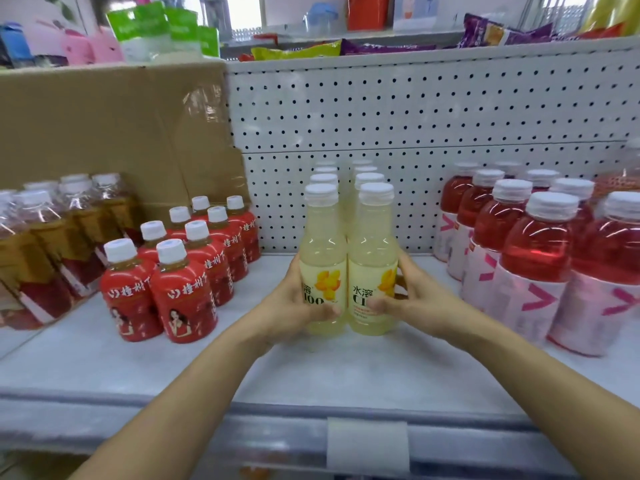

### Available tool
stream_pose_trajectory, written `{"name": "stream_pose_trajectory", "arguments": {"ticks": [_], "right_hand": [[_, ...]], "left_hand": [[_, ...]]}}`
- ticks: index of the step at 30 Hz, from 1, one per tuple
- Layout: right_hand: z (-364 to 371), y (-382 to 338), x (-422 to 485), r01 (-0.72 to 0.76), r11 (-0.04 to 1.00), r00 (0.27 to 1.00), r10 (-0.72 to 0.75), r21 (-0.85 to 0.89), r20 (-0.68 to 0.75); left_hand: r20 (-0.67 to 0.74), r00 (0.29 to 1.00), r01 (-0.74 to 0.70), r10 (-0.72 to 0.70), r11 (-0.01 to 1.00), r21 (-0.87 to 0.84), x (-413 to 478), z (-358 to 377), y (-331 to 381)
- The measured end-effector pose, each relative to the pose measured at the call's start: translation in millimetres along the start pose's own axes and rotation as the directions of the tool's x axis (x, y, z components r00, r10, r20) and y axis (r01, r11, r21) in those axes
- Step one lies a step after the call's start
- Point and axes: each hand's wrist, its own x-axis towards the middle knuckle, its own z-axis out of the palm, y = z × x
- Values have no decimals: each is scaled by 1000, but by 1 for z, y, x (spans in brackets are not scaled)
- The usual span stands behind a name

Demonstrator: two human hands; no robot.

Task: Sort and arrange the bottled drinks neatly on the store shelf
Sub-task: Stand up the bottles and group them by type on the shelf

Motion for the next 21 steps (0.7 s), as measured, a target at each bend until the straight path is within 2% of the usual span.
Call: {"name": "stream_pose_trajectory", "arguments": {"ticks": [5,9,14,17,19,21], "right_hand": [[0,-12,-1,23,997,999,-20,70,-48],[11,-15,0,6,999,997,-3,36,-74],[23,-12,-4,13,999,973,-20,-34,-228],[29,-15,-8,41,998,965,-54,-57,-256],[29,-17,-15,72,993,961,-93,-90,-260],[26,-20,-29,66,980,952,-118,-188,-282]], "left_hand": [[-58,998,-21,20,1000,-17,0,5,2],[-95,995,-29,28,1000,-6,5,10,-5],[-127,991,-53,51,999,-9,1,16,-6],[-151,985,-80,80,997,9,-2,18,-3],[-195,974,-104,113,993,60,-8,23,3],[-328,932,-77,155,968,238,-22,33,12]]}}
